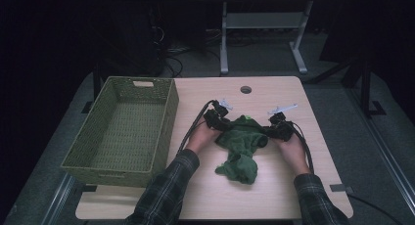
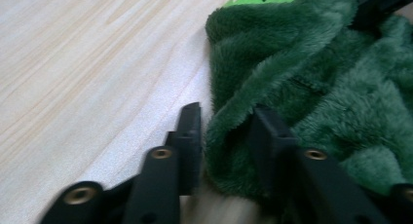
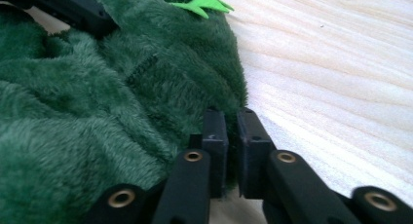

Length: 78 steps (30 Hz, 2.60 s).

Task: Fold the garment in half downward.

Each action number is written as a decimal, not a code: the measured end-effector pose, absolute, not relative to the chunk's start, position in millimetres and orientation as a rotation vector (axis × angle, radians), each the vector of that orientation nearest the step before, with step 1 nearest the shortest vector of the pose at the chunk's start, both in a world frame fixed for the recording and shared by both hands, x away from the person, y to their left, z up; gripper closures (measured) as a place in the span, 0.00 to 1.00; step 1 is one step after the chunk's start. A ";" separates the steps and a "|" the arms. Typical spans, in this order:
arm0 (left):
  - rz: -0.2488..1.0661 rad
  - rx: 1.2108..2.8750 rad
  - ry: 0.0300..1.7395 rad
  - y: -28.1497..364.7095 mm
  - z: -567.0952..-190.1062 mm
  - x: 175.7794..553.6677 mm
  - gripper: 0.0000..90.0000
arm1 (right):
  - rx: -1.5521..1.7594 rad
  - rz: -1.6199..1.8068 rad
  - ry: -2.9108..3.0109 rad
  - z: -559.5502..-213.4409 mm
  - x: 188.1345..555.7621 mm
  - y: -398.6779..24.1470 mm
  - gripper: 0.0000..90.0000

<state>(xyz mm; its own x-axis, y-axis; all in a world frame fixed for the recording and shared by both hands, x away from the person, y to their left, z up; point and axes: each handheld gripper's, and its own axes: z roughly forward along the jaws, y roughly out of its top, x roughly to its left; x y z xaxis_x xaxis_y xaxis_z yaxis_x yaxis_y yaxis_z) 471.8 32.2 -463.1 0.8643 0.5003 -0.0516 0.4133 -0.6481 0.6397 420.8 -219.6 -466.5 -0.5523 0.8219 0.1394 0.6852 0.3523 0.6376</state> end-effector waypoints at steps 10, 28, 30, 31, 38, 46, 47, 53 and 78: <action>0.183 2.313 0.651 34.2 -446.4 467.7 0.96 | 1.380 1.039 2.367 -456.4 419.6 -221.8 0.97; 0.266 2.168 0.555 41.4 -378.3 458.8 0.95 | 1.300 1.164 2.260 -384.3 428.1 -229.8 0.97; 0.251 2.150 0.550 42.7 -378.9 452.5 0.95 | 1.294 1.167 2.255 -386.4 423.2 -232.0 0.97; 0.251 2.149 0.547 43.4 -379.4 449.3 0.95 | 1.296 1.169 2.254 -388.0 420.7 -233.1 0.97; 0.227 2.145 0.530 50.0 -382.9 430.3 0.95 | 1.261 1.212 2.265 -391.3 402.2 -238.2 0.97; 0.191 2.138 0.501 60.2 -387.8 406.4 0.95 | 1.174 1.240 2.283 -389.9 372.1 -234.2 0.97; 0.186 2.142 0.498 61.7 -388.9 404.2 0.95 | 1.167 1.239 2.288 -389.6 369.8 -233.8 0.97; 0.175 2.146 0.472 68.6 -394.5 389.1 0.95 | 1.119 1.284 2.304 -388.0 349.9 -229.8 0.97; 0.110 2.240 0.350 76.9 -436.2 334.6 0.96 | 1.037 1.248 2.482 -431.5 286.0 -216.1 0.97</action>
